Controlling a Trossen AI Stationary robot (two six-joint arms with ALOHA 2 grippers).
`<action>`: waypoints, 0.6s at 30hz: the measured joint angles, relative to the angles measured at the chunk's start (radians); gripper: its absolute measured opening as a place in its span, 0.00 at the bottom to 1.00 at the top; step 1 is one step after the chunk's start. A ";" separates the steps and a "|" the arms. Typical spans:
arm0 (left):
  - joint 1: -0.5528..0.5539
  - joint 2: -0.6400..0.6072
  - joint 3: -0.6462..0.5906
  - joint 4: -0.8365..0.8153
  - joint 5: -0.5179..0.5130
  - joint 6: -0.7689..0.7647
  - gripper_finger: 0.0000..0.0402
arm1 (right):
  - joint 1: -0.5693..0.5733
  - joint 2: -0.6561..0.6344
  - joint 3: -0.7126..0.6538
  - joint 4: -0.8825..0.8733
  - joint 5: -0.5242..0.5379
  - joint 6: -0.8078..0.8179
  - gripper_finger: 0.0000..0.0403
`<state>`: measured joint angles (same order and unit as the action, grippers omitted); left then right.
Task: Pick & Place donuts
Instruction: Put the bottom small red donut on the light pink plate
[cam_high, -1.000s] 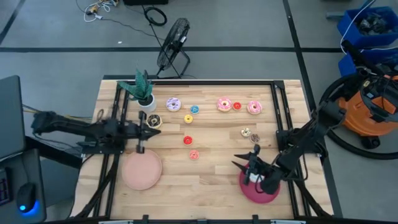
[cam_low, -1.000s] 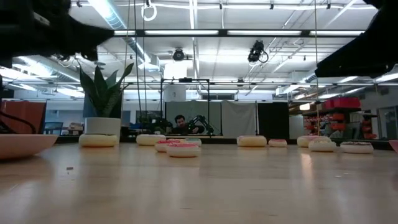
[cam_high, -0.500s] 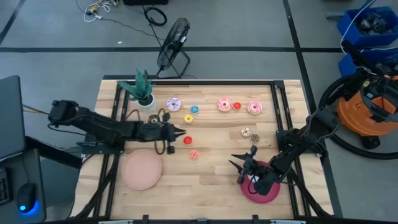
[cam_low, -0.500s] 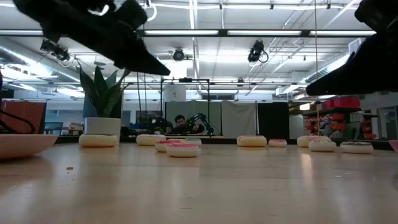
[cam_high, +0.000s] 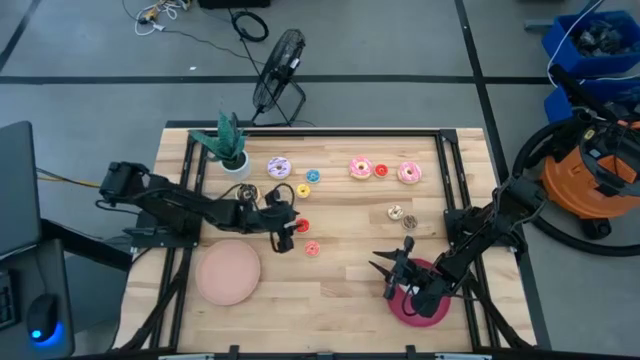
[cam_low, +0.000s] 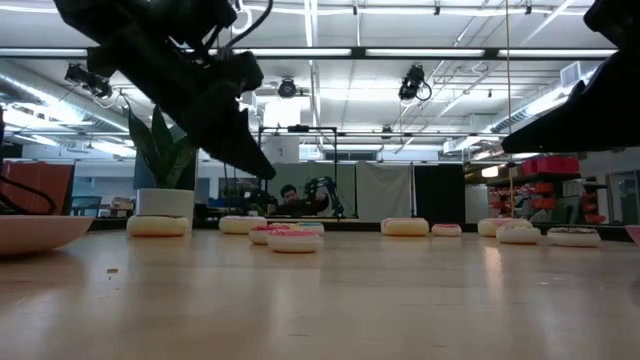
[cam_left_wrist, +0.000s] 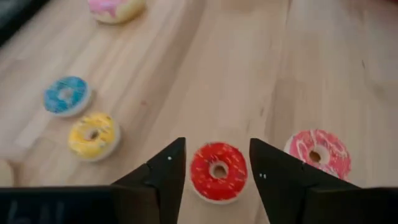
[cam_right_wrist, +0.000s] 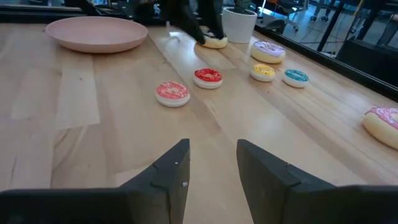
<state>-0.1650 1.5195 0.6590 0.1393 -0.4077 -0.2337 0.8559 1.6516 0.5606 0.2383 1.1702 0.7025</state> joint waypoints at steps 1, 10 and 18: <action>-0.009 0.017 0.000 0.004 -0.013 0.003 0.47 | 0.002 0.000 0.000 0.000 0.000 0.000 0.35; -0.014 0.144 0.000 0.053 -0.034 -0.010 0.60 | 0.002 0.000 0.000 0.000 0.000 0.001 0.35; -0.019 0.152 0.000 0.073 -0.034 0.006 0.78 | 0.002 0.000 0.000 0.000 0.000 0.003 0.35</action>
<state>-0.1841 1.6718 0.6590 0.2119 -0.4412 -0.2273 0.8577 1.6516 0.5606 0.2386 1.1702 0.7059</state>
